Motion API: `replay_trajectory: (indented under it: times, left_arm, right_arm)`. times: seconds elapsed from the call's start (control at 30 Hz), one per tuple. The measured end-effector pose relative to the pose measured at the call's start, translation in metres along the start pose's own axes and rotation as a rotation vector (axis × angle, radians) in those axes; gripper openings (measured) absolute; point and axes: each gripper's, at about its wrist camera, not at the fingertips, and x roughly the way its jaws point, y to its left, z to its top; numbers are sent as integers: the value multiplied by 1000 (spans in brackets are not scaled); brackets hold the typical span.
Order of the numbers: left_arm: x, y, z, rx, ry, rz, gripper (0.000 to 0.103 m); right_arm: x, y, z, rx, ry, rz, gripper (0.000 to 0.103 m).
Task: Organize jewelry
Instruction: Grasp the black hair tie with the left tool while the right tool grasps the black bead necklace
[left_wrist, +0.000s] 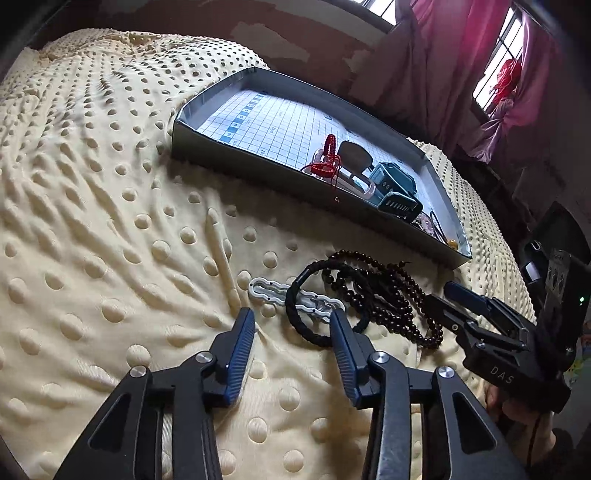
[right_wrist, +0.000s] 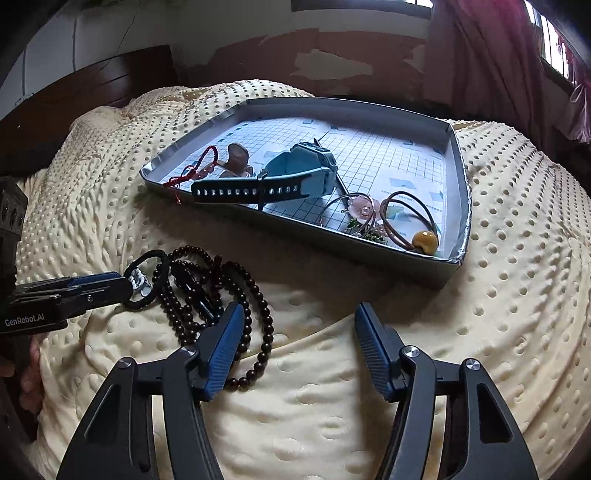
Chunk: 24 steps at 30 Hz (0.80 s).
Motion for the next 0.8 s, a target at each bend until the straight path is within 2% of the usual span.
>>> replay_trajectory:
  times: [0.1, 0.2, 0.27, 0.37, 0.6, 0.7, 0.8]
  left_arm:
    - [3, -1, -4, -35, 22, -52, 25]
    - [7, -6, -6, -32, 20, -29, 23]
    - [6, -6, -8, -36, 12, -20, 13]
    - [3, -1, -12, -51, 3, -27, 8]
    - [-9, 2, -20, -83, -9, -51, 6]
    - [-13, -1, -24, -79, -10, -57, 6]
    - [-14, -1, -24, -80, -14, -61, 6]
  right_arm:
    - [5, 4, -2, -12, 17, -3, 57]
    - [12, 6, -2, -16, 35, -11, 57]
    - [16, 7, -2, -15, 46, -13, 57]
    - [19, 9, -3, -25, 60, -17, 57]
    - [20, 13, -5, -33, 79, -26, 56]
    - [21, 10, -5, -19, 100, 19, 56]
    - [21, 8, -6, -2, 103, 48, 49]
